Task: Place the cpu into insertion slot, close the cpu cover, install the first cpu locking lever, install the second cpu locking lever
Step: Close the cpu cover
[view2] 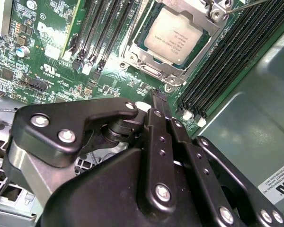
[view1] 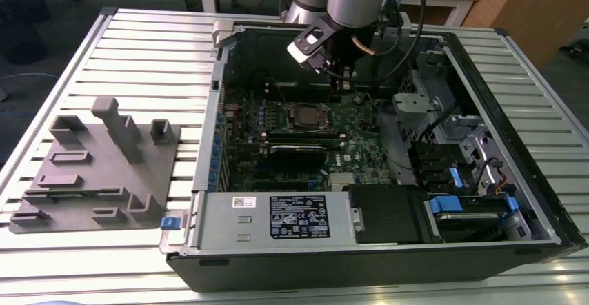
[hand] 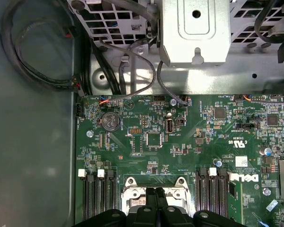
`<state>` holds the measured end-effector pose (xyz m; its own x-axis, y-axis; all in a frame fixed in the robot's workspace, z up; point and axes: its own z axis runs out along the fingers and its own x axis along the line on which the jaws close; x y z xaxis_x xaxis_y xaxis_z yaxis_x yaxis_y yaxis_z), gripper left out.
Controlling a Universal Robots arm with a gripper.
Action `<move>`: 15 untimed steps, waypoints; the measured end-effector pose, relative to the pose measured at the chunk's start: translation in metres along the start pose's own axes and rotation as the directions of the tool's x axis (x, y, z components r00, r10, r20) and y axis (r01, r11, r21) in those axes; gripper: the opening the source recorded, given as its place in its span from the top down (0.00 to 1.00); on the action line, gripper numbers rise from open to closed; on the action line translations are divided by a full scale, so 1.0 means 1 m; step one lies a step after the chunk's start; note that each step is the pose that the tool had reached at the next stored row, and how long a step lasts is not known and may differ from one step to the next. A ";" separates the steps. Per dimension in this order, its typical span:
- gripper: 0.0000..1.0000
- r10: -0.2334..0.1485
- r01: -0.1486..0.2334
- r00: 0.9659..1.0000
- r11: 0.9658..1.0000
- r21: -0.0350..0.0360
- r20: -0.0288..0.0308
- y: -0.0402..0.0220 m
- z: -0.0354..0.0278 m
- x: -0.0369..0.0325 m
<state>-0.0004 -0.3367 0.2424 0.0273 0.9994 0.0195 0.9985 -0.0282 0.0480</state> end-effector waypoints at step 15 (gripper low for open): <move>0.89 0.000 0.000 1.000 1.000 0.000 0.000 -0.0042 0.0001 -0.0001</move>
<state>-0.0046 -0.3367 0.2421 0.0272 0.9994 0.0195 0.9985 -0.0282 0.0479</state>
